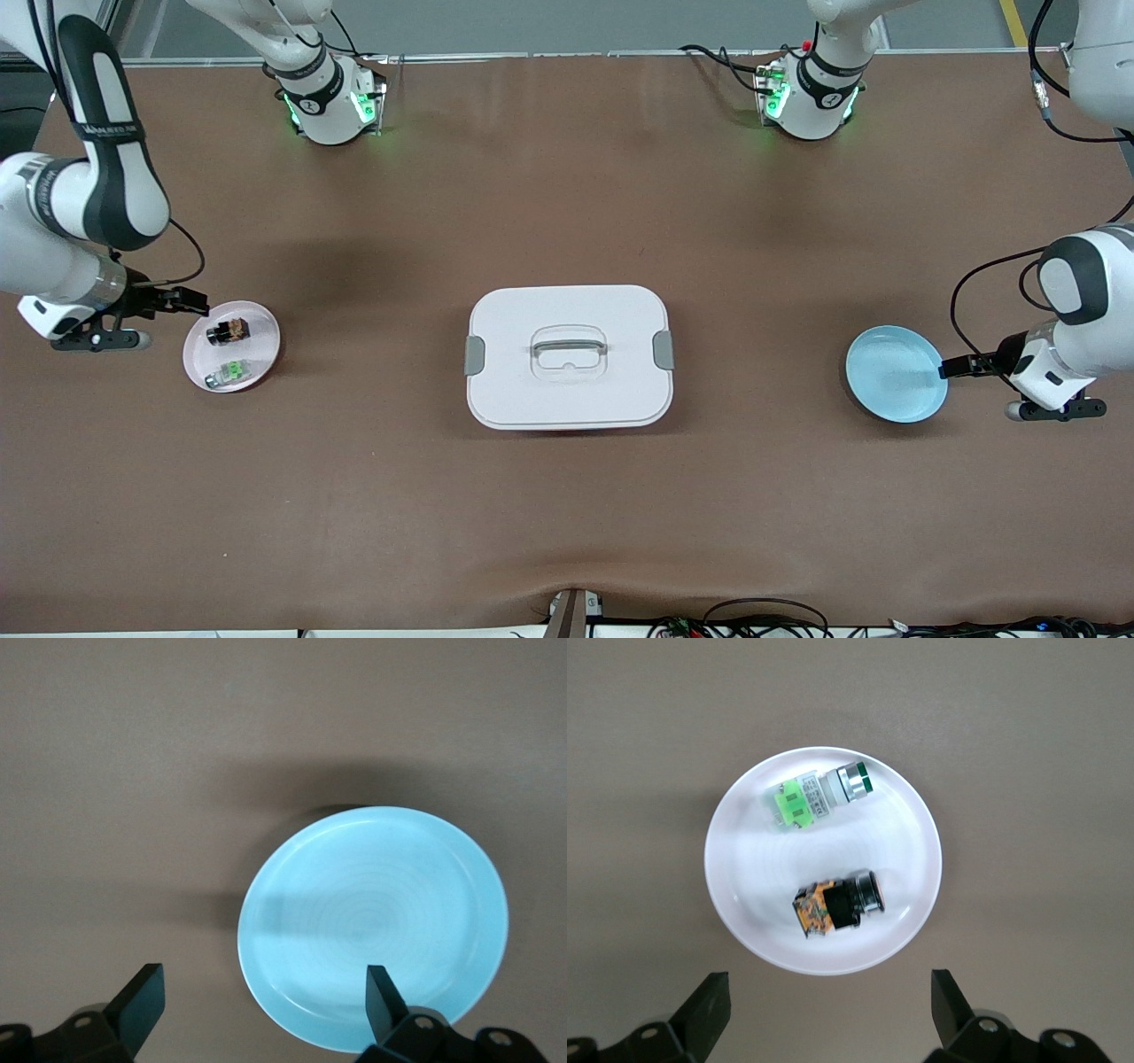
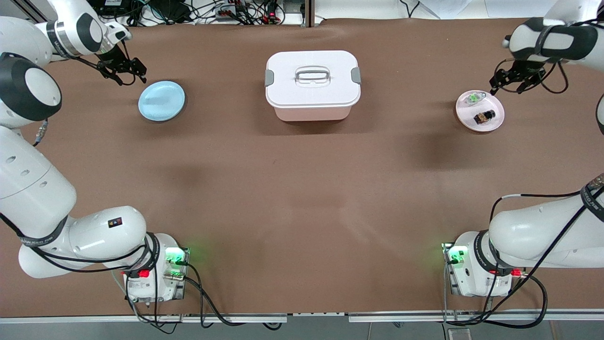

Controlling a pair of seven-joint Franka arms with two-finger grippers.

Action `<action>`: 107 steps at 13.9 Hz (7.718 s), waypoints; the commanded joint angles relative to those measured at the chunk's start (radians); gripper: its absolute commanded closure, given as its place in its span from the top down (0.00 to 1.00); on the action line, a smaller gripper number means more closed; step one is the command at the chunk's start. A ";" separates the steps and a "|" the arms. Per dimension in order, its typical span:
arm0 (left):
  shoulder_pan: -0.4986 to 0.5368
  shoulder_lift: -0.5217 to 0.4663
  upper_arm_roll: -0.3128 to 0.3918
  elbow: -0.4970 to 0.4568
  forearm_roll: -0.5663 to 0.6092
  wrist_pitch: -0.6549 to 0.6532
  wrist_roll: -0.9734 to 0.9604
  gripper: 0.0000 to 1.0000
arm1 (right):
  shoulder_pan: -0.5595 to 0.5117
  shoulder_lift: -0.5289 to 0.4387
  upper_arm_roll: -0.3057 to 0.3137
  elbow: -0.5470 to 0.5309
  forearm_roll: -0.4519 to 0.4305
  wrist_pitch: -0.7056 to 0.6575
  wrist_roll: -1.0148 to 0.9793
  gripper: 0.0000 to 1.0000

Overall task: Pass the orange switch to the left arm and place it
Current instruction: 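Lower the right gripper and grasp the black-orange switch on the white plate, then lift the switch with the right gripper while the left gripper reaches toward it, then grasp the switch with the left gripper above the box, then open the right gripper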

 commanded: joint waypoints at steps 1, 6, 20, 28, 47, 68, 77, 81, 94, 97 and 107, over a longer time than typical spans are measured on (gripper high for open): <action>0.012 0.033 -0.007 -0.001 -0.006 0.022 0.007 1.00 | -0.013 0.040 0.010 -0.043 0.006 0.095 -0.031 1.00; 0.026 0.057 -0.007 -0.015 -0.017 0.022 0.004 0.98 | -0.012 0.109 0.010 -0.043 0.006 0.142 -0.172 1.00; 0.026 -0.002 -0.054 -0.018 -0.017 -0.033 -0.028 0.92 | -0.007 0.201 0.010 -0.047 0.006 0.263 -0.304 1.00; 0.031 -0.110 -0.165 -0.014 -0.017 -0.085 -0.028 1.00 | -0.007 0.222 0.009 -0.050 0.006 0.277 -0.306 1.00; 0.031 -0.341 -0.329 -0.017 -0.141 -0.392 -0.150 1.00 | -0.006 0.141 0.010 0.000 0.004 0.052 -0.298 0.21; 0.025 -0.388 -0.780 0.077 -0.368 -0.485 -0.687 1.00 | 0.307 -0.017 0.030 0.505 0.407 -0.859 0.433 0.17; 0.020 -0.393 -0.910 0.092 -0.365 -0.375 -0.977 1.00 | 0.430 -0.005 0.028 0.519 0.799 -0.773 1.025 0.17; 0.003 -0.396 -0.939 0.095 -0.359 -0.330 -1.088 1.00 | 0.578 -0.005 0.028 0.522 0.802 -0.600 1.310 0.16; -0.009 -0.499 -0.999 -0.147 -0.342 0.245 -1.145 1.00 | 0.830 0.021 0.028 0.539 0.800 -0.256 1.710 0.16; -0.009 -0.491 -0.999 -0.156 -0.342 0.248 -1.125 0.92 | 0.830 0.023 0.028 0.539 0.800 -0.256 1.710 0.16; -0.021 -0.462 -1.001 -0.199 -0.344 0.358 -1.126 0.79 | 0.830 0.023 0.028 0.539 0.797 -0.257 1.708 0.16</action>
